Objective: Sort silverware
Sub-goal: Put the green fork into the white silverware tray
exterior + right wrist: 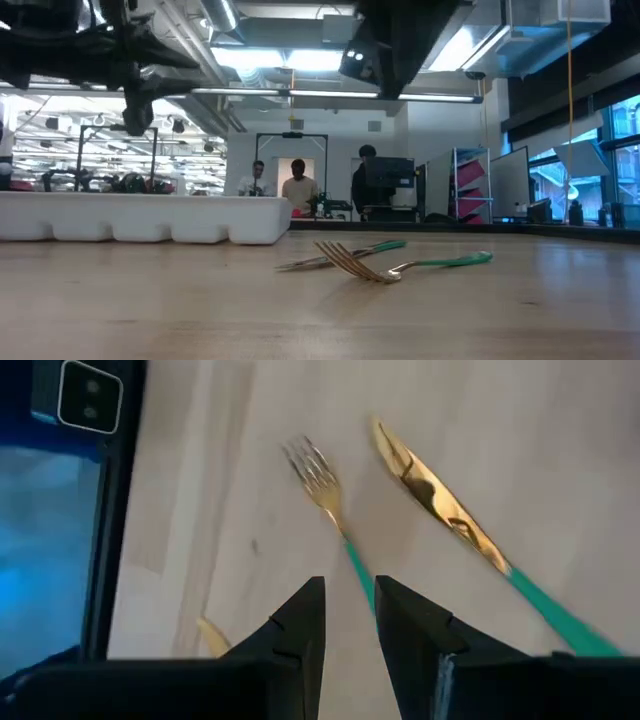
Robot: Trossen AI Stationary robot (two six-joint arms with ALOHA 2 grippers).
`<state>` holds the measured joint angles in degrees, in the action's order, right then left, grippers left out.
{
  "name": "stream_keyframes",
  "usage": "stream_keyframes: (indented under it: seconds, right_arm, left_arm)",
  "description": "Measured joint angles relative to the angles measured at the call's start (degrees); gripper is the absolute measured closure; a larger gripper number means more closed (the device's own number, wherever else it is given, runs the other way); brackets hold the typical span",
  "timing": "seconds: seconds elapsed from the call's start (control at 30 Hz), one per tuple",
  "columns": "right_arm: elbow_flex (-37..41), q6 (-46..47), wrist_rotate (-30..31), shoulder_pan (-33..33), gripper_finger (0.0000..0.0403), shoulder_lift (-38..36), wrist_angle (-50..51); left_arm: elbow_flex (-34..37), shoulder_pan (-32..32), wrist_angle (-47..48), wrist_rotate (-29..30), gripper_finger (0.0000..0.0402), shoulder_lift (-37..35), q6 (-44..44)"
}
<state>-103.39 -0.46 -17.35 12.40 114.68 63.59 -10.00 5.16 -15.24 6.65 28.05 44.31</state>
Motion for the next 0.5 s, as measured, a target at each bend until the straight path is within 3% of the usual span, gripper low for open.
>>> stream_keyframes:
  seconds: [0.17, 0.5]
  right_arm:
    - [0.0, -0.1, 5.4, 4.4, 0.0311, 3.7, -3.5]
    - [0.0, 0.0, 10.3, 7.6, 0.0311, 13.1, -4.3]
  left_arm:
    - [0.0, -0.3, 2.4, 0.0, 0.0293, 1.3, -1.3]
    - [0.0, -0.3, 2.8, -0.2, 0.0293, 2.0, -1.3]
